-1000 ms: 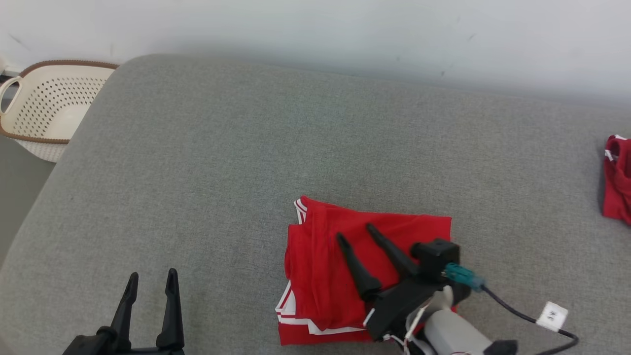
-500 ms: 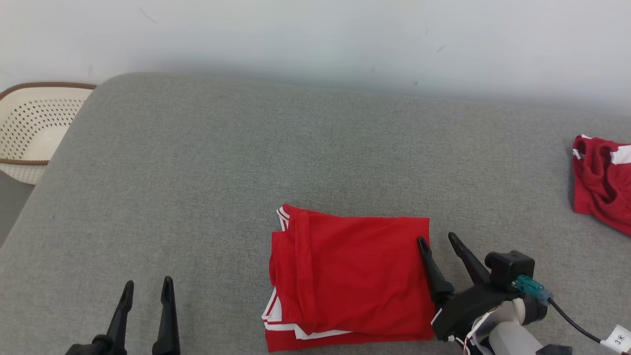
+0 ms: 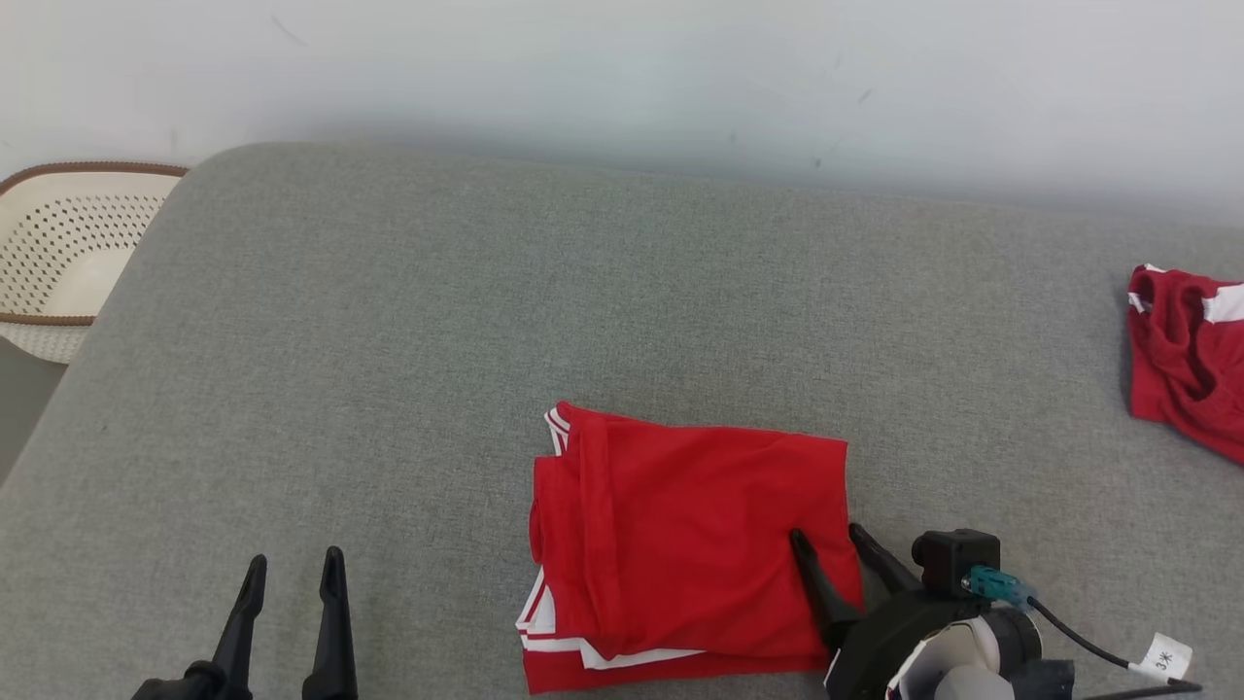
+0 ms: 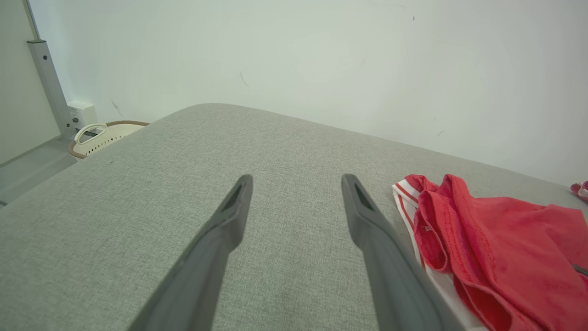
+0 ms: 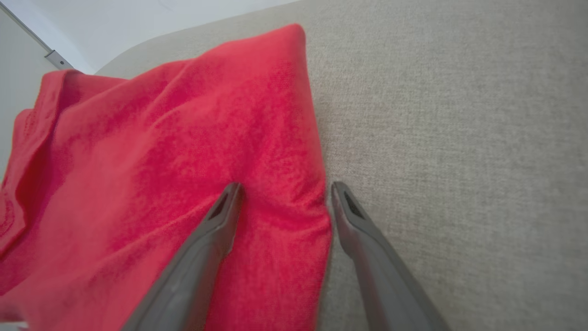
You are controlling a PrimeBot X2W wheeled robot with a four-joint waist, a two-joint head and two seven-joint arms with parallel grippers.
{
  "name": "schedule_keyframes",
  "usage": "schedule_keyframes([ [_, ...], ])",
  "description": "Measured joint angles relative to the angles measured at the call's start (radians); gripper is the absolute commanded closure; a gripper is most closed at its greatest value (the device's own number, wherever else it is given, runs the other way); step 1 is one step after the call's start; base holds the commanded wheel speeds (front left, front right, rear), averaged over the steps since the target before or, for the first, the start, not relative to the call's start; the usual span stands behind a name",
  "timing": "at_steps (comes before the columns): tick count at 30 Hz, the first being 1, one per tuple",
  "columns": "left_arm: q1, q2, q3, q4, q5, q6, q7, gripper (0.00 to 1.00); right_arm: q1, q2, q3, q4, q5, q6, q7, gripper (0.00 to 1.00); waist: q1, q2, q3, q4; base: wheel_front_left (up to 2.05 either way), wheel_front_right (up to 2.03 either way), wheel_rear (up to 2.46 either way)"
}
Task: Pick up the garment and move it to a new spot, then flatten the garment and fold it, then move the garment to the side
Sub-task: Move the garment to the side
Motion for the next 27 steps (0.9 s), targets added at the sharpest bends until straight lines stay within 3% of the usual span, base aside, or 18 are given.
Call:
schedule_keyframes([
  [2, 0.000, 0.000, 0.001, 0.000, 0.000, 0.000, 0.000, 0.00, -0.011, -0.002, 0.020, 0.007, 0.024, 0.000, 0.009, 0.00, 0.0000, 0.0000, 0.002, 0.002, 0.00, 0.00, 0.00],
  [3, 0.000, 0.000, 0.002, 0.000, 0.000, 0.000, 0.000, 0.00, -0.015, -0.003, 0.030, 0.008, 0.033, 0.000, 0.012, 0.17, 0.0000, 0.0000, 0.003, 0.003, 0.00, 0.00, 0.00],
  [4, 0.000, 0.000, 0.002, 0.000, 0.000, 0.000, 0.000, 0.00, -0.017, -0.005, 0.040, 0.010, 0.044, 0.000, 0.012, 0.64, 0.0000, 0.0000, 0.004, 0.003, 0.00, 0.00, 0.00],
  [5, 0.000, 0.000, 0.003, 0.000, 0.000, 0.000, 0.000, 0.00, -0.020, -0.007, 0.049, 0.011, 0.054, 0.000, 0.011, 0.94, 0.0000, 0.0000, 0.004, 0.003, 0.00, 0.00, 0.00],
  [6, 0.000, 0.000, 0.003, 0.000, 0.000, 0.000, 0.000, 0.00, -0.023, -0.011, 0.062, 0.011, 0.060, 0.000, 0.010, 1.00, 0.0000, 0.0000, 0.005, 0.002, 0.00, 0.00, 0.00],
  [17, 0.000, 0.000, 0.007, -0.002, -0.001, 0.001, 0.000, 0.00, -0.095, -0.049, 0.119, 0.003, 0.105, 0.000, -0.020, 1.00, 0.0000, 0.0000, 0.009, -0.010, 0.00, 0.00, 0.00],
  [27, -0.002, 0.000, 0.011, -0.010, -0.001, 0.001, 0.000, 0.00, -0.249, -0.154, 0.113, 0.000, 0.078, 0.000, -0.029, 1.00, 0.0001, 0.0000, 0.031, -0.034, 0.00, 0.00, 0.00],
])
